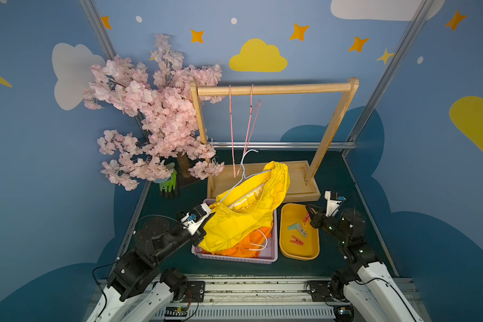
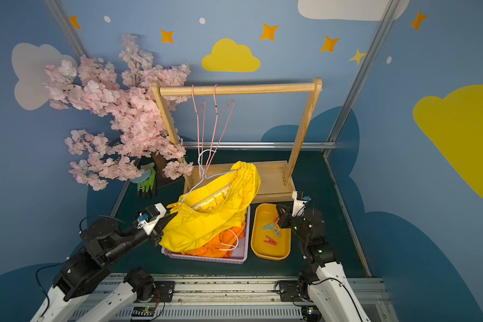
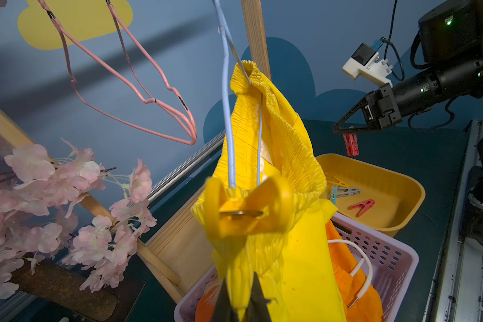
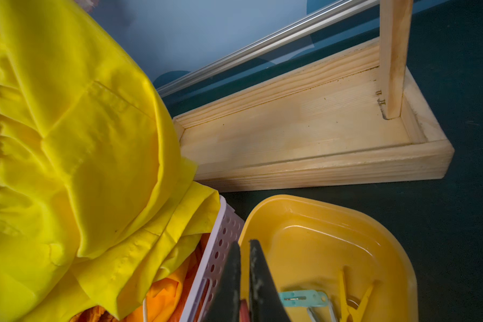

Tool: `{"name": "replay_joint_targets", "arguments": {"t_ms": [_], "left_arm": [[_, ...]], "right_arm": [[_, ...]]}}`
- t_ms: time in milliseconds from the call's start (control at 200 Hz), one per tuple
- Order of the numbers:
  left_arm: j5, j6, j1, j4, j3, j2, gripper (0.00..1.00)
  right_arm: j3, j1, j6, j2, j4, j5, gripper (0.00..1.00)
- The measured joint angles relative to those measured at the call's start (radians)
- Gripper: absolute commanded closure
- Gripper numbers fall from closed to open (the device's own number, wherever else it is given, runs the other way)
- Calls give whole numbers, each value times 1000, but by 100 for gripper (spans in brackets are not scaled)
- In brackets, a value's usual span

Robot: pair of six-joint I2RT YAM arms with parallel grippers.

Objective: Remove the clothespins securing shorts to the hanger
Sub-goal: Place the clothespin in the storage box.

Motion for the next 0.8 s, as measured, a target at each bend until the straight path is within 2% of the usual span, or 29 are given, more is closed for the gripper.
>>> {"name": "replay_joint_targets", "arguments": {"t_ms": [140, 405, 571, 666, 716, 801], "left_arm": [[5, -3, 0, 0, 0, 0, 97], [21, -11, 0, -1, 0, 3, 97], [56, -22, 0, -10, 0, 18, 97], [87, -37, 0, -9, 0, 19, 97], [109, -45, 0, -6, 0, 19, 97], [144, -58, 0, -5, 0, 20, 97]], "right_arm": [[-11, 41, 5, 93, 23, 43, 100], [-11, 102, 6, 368, 77, 103, 100], [-10, 132, -3, 445, 109, 135, 100], [-8, 139, -12, 464, 110, 145, 89], [-6, 140, -13, 469, 109, 148, 77], [-2, 140, -27, 470, 108, 153, 67]]}}
